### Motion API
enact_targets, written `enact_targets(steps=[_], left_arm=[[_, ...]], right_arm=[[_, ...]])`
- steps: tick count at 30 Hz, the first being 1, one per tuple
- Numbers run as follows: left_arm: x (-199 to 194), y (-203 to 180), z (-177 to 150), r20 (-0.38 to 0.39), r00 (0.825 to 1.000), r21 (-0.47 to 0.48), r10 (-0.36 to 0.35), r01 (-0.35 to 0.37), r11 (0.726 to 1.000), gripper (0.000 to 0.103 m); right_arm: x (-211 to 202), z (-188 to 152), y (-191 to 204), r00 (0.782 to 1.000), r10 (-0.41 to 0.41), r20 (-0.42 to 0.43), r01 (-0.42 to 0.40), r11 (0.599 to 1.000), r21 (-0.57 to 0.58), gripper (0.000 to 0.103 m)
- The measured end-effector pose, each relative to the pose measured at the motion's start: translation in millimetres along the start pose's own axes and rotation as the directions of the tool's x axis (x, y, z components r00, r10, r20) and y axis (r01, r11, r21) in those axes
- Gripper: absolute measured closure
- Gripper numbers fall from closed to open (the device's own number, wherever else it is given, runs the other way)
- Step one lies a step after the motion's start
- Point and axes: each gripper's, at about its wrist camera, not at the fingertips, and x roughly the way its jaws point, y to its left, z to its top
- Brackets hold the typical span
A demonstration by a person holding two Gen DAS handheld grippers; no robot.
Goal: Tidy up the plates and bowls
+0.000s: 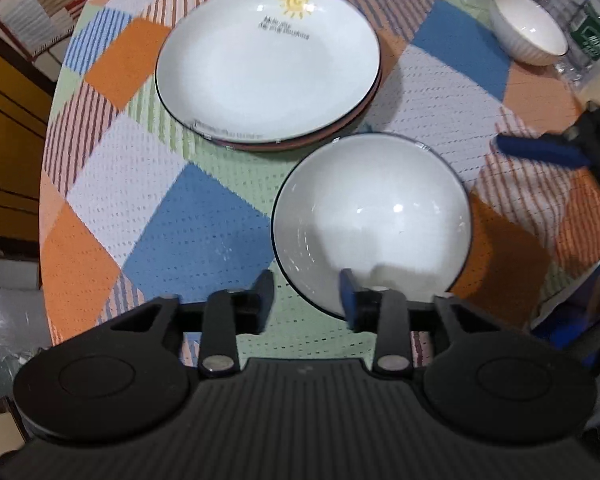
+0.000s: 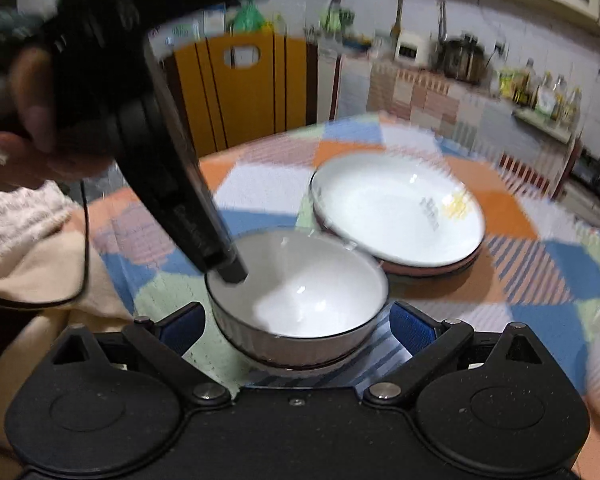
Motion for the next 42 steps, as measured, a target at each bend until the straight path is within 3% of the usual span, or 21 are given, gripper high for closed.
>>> enact_targets(steps=[4, 11, 15, 18, 22, 25, 32, 35, 37, 42], left_arm=[[-14.3, -1.4, 2.8, 0.039, 0.999, 0.026, 0.037, -0.038, 0.999, 0.061], [-33.7, -7.0, 26.0, 0.113, 0.993, -0.023, -0.030, 0.033, 0.999, 0.061], [-34.0, -15.8, 45.4, 0.132, 0.985, -0.026, -0.114, 0.118, 0.993, 0.061], [-30.7, -24.1, 55.0, 0.150, 0.973, -0.027, -0.173, 0.179, 0.983, 0.061], [-23.2, -33.5, 71.1, 0.181, 0.959, -0.035, -0.220, 0.230, 0.973, 0.061], [-18.0, -43.7, 87.0, 0.217, 0.944, -0.021, -0.246, 0.257, 0.966, 0.061], [0.3, -76.4, 131.6, 0.257, 0.908, 0.039, -0.330, 0.331, 0.943, 0.056], [11.9, -94.9, 142.9, 0.339, 0.871, 0.100, -0.355, 0.342, 0.934, 0.051], [23.6, -106.8, 148.8, 0.350, 0.876, 0.120, -0.332, 0.309, 0.943, 0.051], [44.8, -124.3, 164.2, 0.358, 0.864, 0.129, -0.353, 0.328, 0.936, 0.051]], right_arm=[[-32.2, 0.0, -21.8, 0.997, -0.061, 0.037, 0.059, 0.997, 0.058, 0.003], [-61.2, -18.0, -61.7, 0.972, -0.230, 0.050, 0.213, 0.951, 0.224, 0.002], [-56.4, -35.9, -78.1, 0.932, -0.359, 0.043, 0.322, 0.879, 0.351, 0.002], [-52.9, -48.5, -86.0, 0.876, -0.477, 0.070, 0.397, 0.795, 0.459, 0.002], [-40.4, -57.8, -98.6, 0.820, -0.567, 0.078, 0.450, 0.723, 0.524, 0.002], [-23.6, -61.7, -117.8, 0.796, -0.605, 0.018, 0.495, 0.668, 0.555, 0.002], [4.8, -78.5, -151.0, 0.787, -0.600, -0.141, 0.548, 0.575, 0.608, 0.003], [14.1, -80.8, -164.4, 0.761, -0.623, -0.183, 0.580, 0.526, 0.622, 0.003], [21.6, -82.0, -174.3, 0.754, -0.622, -0.208, 0.591, 0.506, 0.628, 0.003], [32.8, -88.1, -186.9, 0.719, -0.648, -0.251, 0.632, 0.459, 0.624, 0.003]])
